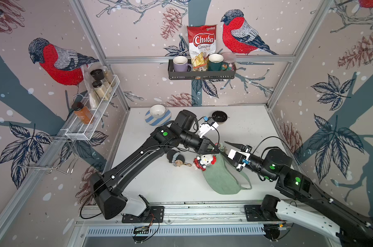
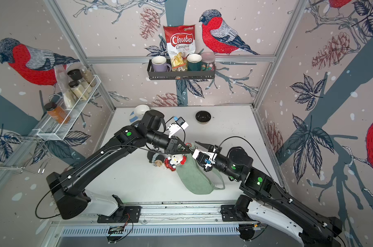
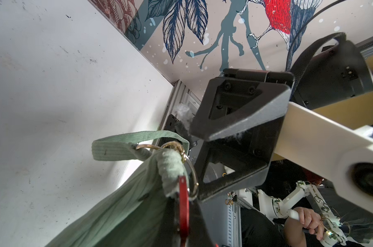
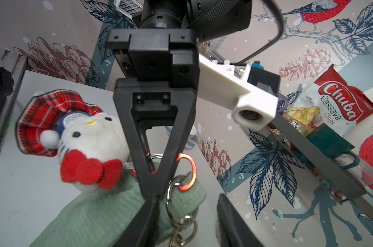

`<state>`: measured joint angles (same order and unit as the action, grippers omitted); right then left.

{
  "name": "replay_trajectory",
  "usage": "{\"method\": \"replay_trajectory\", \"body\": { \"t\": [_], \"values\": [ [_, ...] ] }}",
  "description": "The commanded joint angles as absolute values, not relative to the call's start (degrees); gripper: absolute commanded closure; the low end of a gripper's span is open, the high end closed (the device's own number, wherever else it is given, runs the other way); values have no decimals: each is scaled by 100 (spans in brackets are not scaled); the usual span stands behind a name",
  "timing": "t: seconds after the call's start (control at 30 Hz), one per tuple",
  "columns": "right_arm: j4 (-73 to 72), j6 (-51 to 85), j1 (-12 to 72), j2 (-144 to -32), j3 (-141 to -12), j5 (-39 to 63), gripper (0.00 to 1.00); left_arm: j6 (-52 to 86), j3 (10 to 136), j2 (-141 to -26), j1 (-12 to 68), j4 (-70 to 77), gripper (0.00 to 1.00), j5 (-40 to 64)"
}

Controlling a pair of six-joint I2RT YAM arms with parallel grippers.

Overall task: Remove the decoration from the bag
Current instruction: Adjust the bag at the center of the board.

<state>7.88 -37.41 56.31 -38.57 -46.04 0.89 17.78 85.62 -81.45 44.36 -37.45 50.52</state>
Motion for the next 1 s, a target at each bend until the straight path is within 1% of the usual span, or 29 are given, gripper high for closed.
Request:
{"method": "replay_trajectory", "body": {
  "t": [0.0,0.07,0.17,0.2,0.4,0.67,0.77,0.97],
  "values": [
    [710,-3855,5642,-3907,-4659,-61,55,1827,8570,-8065,4421,-3392,100,5277],
    [737,-3858,5637,-3948,-4719,-119,58,1824,8566,-8052,4421,-3393,100,5284],
    [618,-3857,5642,-3955,-4747,-174,69,1828,8540,-8051,4430,-3397,100,5292],
    [582,-3865,5638,-3948,-4746,-171,70,1828,8531,-8053,4430,-3405,100,5293],
    [470,-3867,5638,-3952,-4734,-194,71,1867,8457,-8068,4437,-3341,100,5324],
    [293,-3796,5640,-3693,-4553,-445,76,1879,8436,-8061,4456,-3306,100,5364],
    [315,-3798,5635,-3702,-4529,-313,76,1902,8431,-8060,4477,-3263,100,5395],
    [456,-3766,5634,-3761,-4568,-132,70,1881,8483,-8069,4582,-3278,100,5388]
  ]
}}
